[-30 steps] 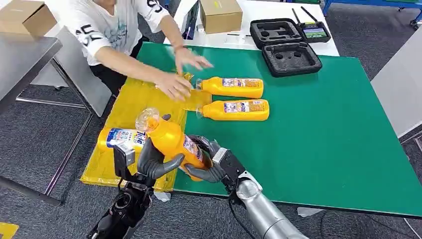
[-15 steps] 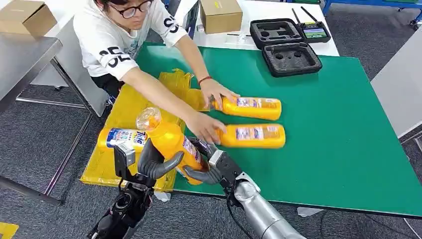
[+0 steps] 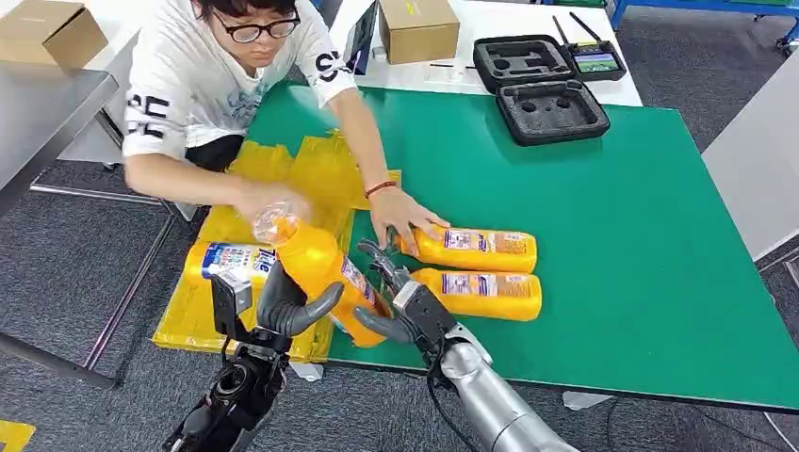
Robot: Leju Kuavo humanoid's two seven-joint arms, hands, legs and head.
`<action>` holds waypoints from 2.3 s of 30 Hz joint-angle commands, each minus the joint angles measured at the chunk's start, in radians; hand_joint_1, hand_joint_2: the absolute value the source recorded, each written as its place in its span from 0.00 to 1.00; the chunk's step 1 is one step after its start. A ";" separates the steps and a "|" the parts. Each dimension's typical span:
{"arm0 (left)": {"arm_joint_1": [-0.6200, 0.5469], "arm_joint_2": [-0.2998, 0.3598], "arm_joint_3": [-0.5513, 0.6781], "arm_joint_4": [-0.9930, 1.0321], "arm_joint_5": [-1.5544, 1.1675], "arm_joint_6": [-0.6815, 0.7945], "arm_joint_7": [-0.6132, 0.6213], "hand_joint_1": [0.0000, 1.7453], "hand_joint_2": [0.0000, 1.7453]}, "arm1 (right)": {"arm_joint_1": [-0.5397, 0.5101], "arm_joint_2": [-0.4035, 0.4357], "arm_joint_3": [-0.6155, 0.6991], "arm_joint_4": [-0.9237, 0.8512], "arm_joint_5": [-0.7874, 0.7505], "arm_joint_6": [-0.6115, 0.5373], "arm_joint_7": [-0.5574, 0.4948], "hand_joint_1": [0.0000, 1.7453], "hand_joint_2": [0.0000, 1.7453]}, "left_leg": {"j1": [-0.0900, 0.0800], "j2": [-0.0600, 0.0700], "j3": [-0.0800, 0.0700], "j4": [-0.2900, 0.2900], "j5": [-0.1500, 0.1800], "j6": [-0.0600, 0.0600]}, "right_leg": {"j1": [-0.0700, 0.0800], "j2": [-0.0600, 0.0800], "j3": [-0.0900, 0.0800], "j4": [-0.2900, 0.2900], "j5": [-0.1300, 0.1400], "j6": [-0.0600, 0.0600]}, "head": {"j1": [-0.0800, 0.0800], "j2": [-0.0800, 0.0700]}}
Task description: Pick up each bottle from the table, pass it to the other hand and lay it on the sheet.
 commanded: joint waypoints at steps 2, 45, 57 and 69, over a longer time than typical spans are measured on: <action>-0.036 0.028 0.019 0.054 -0.003 0.018 -0.002 1.00 1.00 | -0.033 -0.024 -0.039 0.008 -0.016 -0.004 -0.007 0.00 0.00 | -0.001 0.000 0.005 0.000 -0.002 0.001 | 0.000 -0.001 0.005 0.000 -0.002 -0.002 | 0.000 0.000; -0.577 0.335 -0.183 0.542 -1.077 0.023 0.241 1.00 1.00 | 0.310 0.019 -0.065 -0.808 -0.337 0.094 -0.007 0.00 1.00 | 0.002 -0.004 0.003 0.000 0.000 0.001 | 0.002 -0.005 0.004 0.001 -0.002 -0.002 | 0.001 0.000; -0.658 0.295 -0.303 0.706 -1.145 -0.054 0.243 1.00 1.00 | 0.330 0.022 -0.095 -0.711 -0.390 0.163 -0.007 0.00 1.00 | 0.002 -0.001 0.006 -0.001 -0.001 0.001 | 0.003 -0.003 0.007 -0.001 -0.002 -0.003 | 0.000 0.000; -0.601 0.303 -0.389 0.771 -1.193 -0.137 0.207 1.00 1.00 | 0.282 0.018 -0.069 -0.614 -0.370 0.152 -0.007 0.00 1.00 | 0.001 0.002 0.008 -0.002 -0.001 0.001 | 0.002 0.001 0.007 -0.001 -0.001 -0.003 | 0.001 0.000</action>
